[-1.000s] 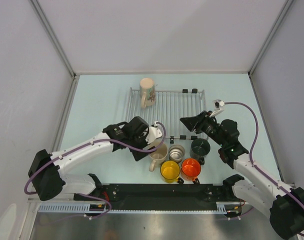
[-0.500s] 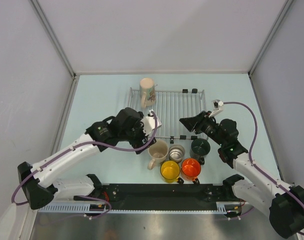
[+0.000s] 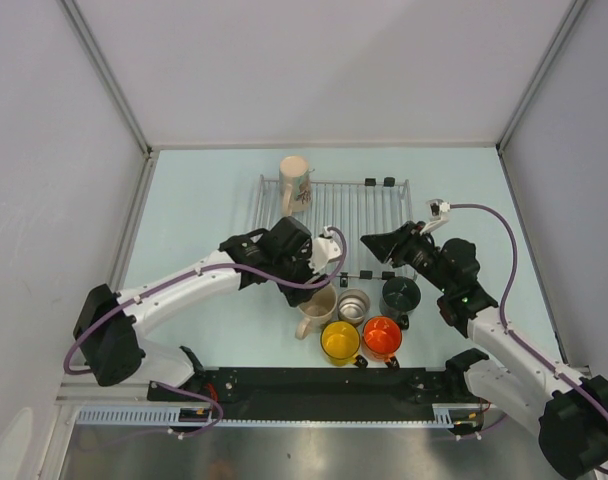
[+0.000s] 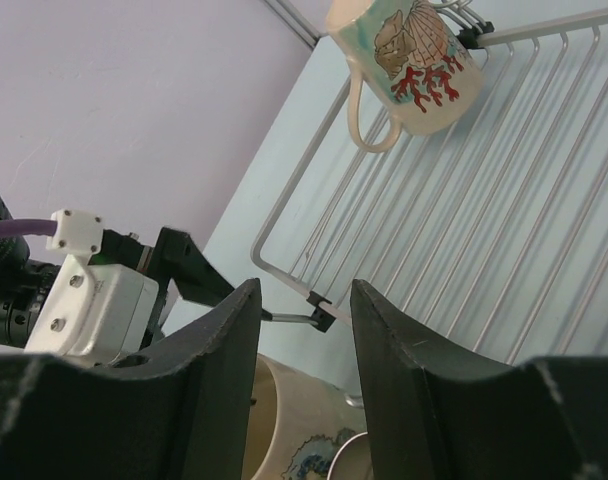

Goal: Load the cups into the dish rack

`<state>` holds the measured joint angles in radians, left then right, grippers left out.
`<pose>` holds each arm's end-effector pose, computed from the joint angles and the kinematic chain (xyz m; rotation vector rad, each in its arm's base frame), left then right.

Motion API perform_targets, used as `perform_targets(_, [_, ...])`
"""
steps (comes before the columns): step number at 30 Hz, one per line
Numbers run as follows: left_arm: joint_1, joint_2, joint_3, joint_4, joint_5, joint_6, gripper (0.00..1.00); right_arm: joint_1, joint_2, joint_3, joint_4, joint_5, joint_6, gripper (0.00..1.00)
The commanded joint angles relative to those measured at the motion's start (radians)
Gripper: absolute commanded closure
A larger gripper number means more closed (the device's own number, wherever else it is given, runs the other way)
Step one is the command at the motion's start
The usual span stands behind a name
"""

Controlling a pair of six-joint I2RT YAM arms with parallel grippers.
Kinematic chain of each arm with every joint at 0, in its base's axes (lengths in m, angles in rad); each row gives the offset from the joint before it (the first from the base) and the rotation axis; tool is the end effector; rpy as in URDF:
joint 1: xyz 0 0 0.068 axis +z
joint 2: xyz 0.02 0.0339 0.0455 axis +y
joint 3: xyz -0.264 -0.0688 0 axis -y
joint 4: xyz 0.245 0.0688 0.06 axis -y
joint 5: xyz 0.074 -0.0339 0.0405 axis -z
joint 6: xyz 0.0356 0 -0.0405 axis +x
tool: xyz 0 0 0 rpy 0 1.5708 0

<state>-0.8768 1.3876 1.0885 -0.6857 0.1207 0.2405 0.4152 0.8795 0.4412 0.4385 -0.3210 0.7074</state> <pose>0.1785 -0.2212 0.2671 1.4151 2.1747 -0.3937 0.1847 0.0937 0.2673 -0.0244 1.6871 1.1150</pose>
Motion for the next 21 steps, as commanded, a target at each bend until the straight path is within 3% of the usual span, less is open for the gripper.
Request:
perform_targets(1, [-0.004,0.007,0.002,0.051,0.063,-0.018,0.39,-0.009,-0.004,0.007,0.022,0.003,0.012,0.54])
perform_targets(3, [-0.004,0.016,0.005,0.045,0.072,-0.02,0.48,-0.012,-0.005,0.005,0.02,0.003,0.012,0.55])
perform_targets(13, [-0.004,0.079,-0.018,0.046,0.099,-0.014,0.48,-0.023,-0.005,0.002,0.019,0.003,0.021,0.56])
perform_targets(16, [-0.004,0.102,-0.024,0.049,0.103,-0.006,0.53,-0.029,-0.008,0.001,0.017,0.005,0.024,0.57])
perform_targets(20, [-0.004,0.125,-0.029,0.051,0.119,0.0,0.77,-0.033,-0.005,0.001,0.017,0.002,0.029,0.57])
perform_targets(21, [-0.004,0.128,-0.029,0.051,0.117,0.002,0.93,-0.035,-0.004,0.001,0.019,0.0,0.03,0.57])
